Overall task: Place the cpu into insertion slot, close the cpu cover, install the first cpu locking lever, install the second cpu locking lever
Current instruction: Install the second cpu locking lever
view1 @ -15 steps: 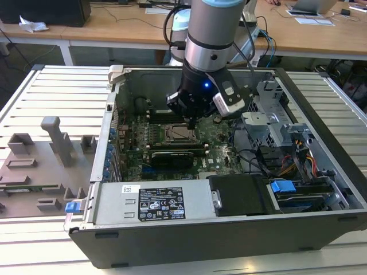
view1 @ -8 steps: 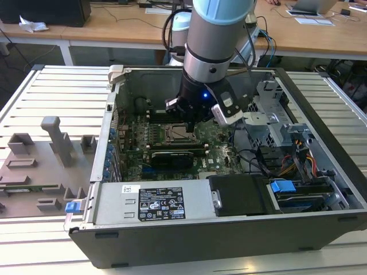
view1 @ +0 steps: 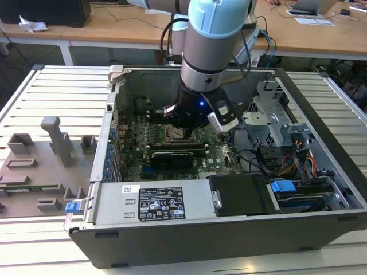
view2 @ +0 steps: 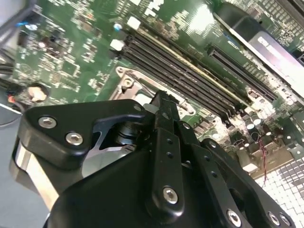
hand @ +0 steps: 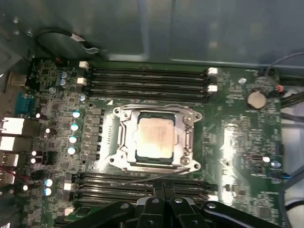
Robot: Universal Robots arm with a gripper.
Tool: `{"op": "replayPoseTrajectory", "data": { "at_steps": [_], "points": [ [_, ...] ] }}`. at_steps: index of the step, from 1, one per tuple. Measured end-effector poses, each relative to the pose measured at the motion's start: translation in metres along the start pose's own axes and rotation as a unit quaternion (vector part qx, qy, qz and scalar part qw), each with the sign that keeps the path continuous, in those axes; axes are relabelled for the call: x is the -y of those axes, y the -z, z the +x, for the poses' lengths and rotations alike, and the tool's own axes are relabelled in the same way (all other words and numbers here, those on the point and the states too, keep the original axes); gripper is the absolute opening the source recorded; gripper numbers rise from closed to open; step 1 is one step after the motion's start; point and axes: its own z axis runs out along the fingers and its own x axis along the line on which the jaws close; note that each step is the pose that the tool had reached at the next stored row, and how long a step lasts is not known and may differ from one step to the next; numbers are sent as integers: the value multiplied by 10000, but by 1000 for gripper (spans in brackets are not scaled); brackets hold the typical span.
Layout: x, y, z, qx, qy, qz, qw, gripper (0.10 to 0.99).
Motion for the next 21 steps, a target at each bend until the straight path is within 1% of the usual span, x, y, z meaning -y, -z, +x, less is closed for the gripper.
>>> {"op": "replayPoseTrajectory", "data": {
  "at_steps": [3, 6, 7, 10, 14, 16, 18, 19, 20, 21],
  "points": [
    [-16, -56, 108, 0, 0, -5, 10000, 106],
    [-53, -108, 175, 1, 1, -15, 10000, 106],
    [-54, -140, 224, 1, 1, -14, 10000, 106],
    [-47, -207, 314, -2, 15, -15, 10000, 106],
    [-30, -282, 383, -14, 88, -27, 10000, 106],
    [-19, -342, 417, -36, 215, -43, 9998, 106],
    [-17, -369, 448, -52, 322, -82, 9994, 106],
    [-17, -376, 463, -56, 362, -111, 9993, 106],
    [-17, -379, 471, -59, 383, -129, 9992, 106],
    [-17, -388, 486, -64, 443, -185, 9988, 106]
  ]
}}
